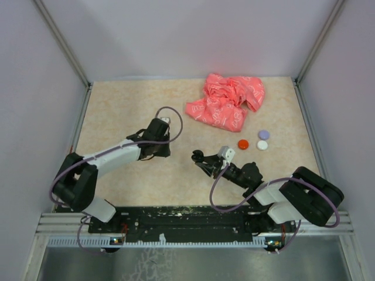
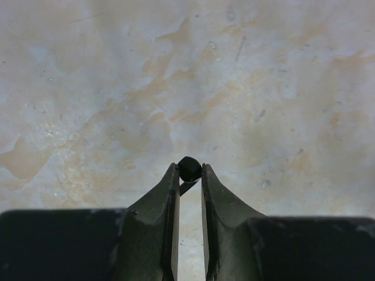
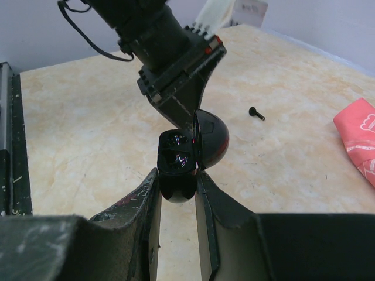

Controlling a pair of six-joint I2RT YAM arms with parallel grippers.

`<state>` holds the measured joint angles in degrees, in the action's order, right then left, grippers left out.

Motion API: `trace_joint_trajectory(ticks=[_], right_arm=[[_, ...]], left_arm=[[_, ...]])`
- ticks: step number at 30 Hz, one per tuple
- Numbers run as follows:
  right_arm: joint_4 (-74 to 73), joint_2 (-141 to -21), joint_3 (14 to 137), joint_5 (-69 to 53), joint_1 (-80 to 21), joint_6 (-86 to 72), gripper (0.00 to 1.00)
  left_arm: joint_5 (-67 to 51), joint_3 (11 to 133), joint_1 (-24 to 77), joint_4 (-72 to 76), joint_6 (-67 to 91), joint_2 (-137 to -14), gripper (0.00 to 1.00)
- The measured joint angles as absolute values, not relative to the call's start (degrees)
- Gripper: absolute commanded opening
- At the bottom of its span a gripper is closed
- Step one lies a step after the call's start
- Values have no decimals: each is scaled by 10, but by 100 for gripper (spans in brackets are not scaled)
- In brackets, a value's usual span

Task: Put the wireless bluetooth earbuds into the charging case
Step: Pick up the earbud from the center of the board, then place the earbud in the charging case.

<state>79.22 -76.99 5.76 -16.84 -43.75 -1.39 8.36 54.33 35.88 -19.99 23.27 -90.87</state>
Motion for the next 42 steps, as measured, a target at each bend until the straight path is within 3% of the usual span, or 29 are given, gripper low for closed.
trace_joint_trajectory(ticks=[16, 26, 42], right_arm=[[794, -761, 58, -172, -437, -4, 0], [799, -757, 87, -152, -439, 5, 0], [882, -803, 96, -150, -445, -2, 0]], left_arm=[[-113, 292, 359, 155, 192, -573, 18], [-250, 269, 359, 276, 190, -523, 18], [-401, 242, 359, 458, 240, -568, 18]])
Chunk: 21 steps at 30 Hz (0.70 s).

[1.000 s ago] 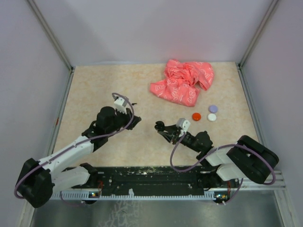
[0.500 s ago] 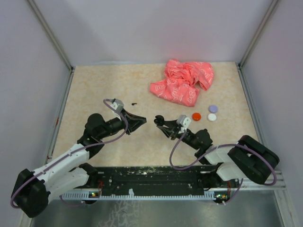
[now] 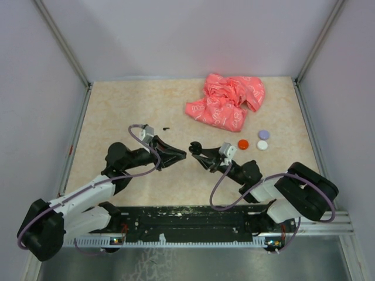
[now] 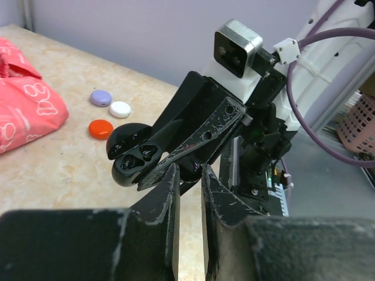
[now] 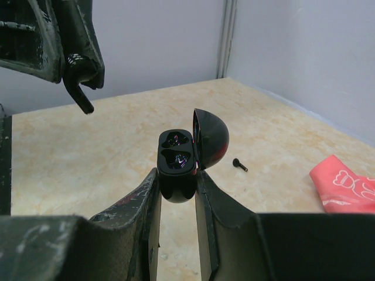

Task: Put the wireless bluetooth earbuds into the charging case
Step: Place the earbud in the charging case.

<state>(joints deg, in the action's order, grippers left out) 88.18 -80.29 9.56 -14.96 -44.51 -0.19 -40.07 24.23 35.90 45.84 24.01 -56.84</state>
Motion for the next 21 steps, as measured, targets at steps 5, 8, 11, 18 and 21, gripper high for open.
trace_joint_trajectory(ticks=[5, 8, 11, 18, 21], right_arm=[[889, -804, 95, -159, -452, -2, 0], [890, -804, 96, -162, -460, -1, 0], [889, -804, 96, -164, -472, 4, 0], [888, -801, 96, -166, -483, 13, 0], [886, -797, 96, -166, -485, 15, 0]], left_arm=[[-434, 242, 359, 498, 244, -591, 18], [-442, 242, 359, 510, 244, -594, 17], [-444, 242, 359, 520, 244, -595, 17], [-449, 242, 365, 532, 241, -615, 17], [-449, 242, 367, 532, 237, -618, 16]])
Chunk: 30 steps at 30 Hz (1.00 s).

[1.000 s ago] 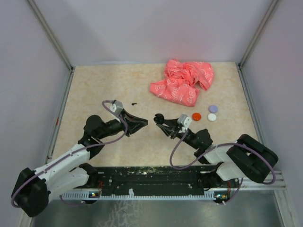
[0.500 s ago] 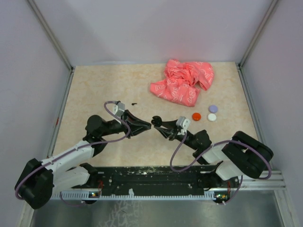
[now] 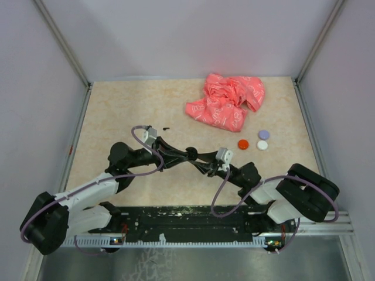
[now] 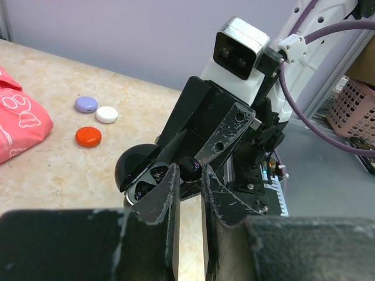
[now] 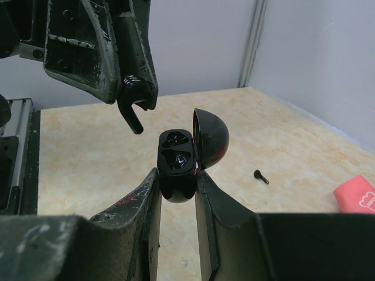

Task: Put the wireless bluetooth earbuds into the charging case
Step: Place the earbud in the charging case.

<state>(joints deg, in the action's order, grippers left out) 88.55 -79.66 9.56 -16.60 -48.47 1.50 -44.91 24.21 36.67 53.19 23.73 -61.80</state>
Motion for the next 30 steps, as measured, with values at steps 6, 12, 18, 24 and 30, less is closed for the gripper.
trace_joint_trajectory(ticks=[6, 12, 18, 24, 30], right_arm=[[881, -794, 96, -171, -491, 15, 0], [872, -790, 98, -177, -495, 15, 0], [866, -787, 104, -179, -495, 15, 0], [858, -787, 106, -184, -498, 15, 0], [858, -787, 106, -191, -498, 15, 0]], left_arm=[[-449, 243, 371, 535, 229, -621, 16], [-451, 246, 376, 540, 218, -632, 15], [-452, 247, 379, 541, 207, -643, 15], [-452, 251, 379, 541, 203, -644, 14], [-451, 256, 379, 538, 192, -644, 14]])
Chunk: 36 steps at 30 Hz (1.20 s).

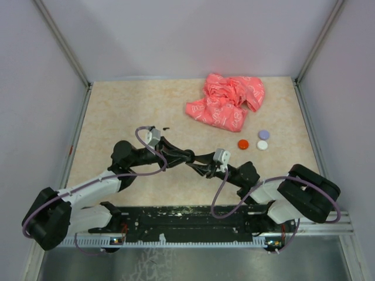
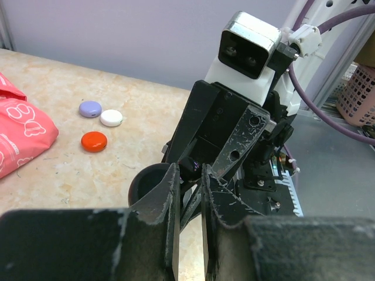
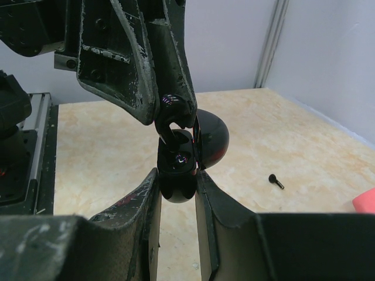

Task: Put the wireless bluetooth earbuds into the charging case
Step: Place the earbud in the charging case.

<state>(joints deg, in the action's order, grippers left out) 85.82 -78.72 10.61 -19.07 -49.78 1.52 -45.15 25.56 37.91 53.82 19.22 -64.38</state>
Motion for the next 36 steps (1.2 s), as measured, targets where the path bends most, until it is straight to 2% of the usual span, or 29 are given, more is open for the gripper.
trace_joint_trajectory(ticks=[14, 25, 36], right_arm=[[858, -780, 106, -191, -498, 15, 0], [853, -780, 106, -191, -498, 15, 0], [837, -776, 106, -190, -498, 15, 0]], left_arm=[[-444, 256, 380, 491, 166, -620, 13], [-442, 256, 382, 482, 162, -624, 19], [-431, 257, 382, 459, 152, -621, 19]])
